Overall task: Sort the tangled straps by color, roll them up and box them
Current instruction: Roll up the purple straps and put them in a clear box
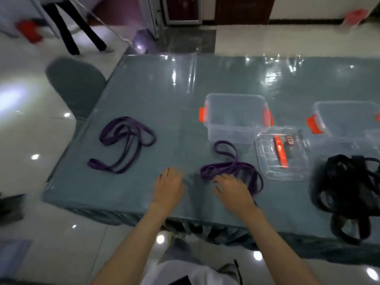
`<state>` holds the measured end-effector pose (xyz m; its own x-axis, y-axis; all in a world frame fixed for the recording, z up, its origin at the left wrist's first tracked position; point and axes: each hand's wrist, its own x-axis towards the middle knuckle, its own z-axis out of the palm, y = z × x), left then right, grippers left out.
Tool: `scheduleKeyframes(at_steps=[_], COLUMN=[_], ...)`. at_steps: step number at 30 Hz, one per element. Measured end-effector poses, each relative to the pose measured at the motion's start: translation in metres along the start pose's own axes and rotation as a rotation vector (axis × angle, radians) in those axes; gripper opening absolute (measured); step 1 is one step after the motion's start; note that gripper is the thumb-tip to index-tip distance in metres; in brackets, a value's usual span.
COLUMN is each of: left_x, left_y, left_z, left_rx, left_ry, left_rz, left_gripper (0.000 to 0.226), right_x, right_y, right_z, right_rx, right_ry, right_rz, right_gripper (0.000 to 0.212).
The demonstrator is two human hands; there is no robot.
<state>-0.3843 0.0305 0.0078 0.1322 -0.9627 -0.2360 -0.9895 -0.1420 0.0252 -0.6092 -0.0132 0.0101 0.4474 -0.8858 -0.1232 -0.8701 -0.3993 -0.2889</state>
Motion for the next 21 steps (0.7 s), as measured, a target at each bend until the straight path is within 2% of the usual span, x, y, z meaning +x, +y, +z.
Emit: scheduleKeyframes(at_steps=[5,9,12,14,18,21], left_x=[0.033,0.068,0.086,0.09,0.099,0.112], left_y=[-0.121,-0.214,-0.261,-0.281,-0.307,-0.318], left_z=[0.007,0.013,0.023,0.034,0.046,0.042], left_rx=[-0.136,-0.087,-0.054,-0.058,-0.113,-0.143], left_ry=[0.056,-0.036,-0.11,-0.138,-0.065,-0.033], left_rz=[-0.121,-0.243,-0.252,-0.253,-0.196,-0.14], left_gripper=[0.044,0.075,0.09,0.078,0.034,0.029], right_x=[0.067,0.123,0.165,0.19,0.227,0.252], right_y=[-0.08,-0.144,-0.188,-0.21,-0.239,-0.248], right_z=[0.03,0.046,0.052,0.054,0.06,0.064], right_rx=[-0.025,-0.028,0.001,0.033,0.074,0.076], right_ry=[-0.057,-0.106,-0.135,-0.151,-0.155,-0.171], right_rz=[-0.032,-0.007,-0.007,-0.003,0.024,0.031], right_gripper=[0.028,0.028,0.03,0.029,0.03,0.029])
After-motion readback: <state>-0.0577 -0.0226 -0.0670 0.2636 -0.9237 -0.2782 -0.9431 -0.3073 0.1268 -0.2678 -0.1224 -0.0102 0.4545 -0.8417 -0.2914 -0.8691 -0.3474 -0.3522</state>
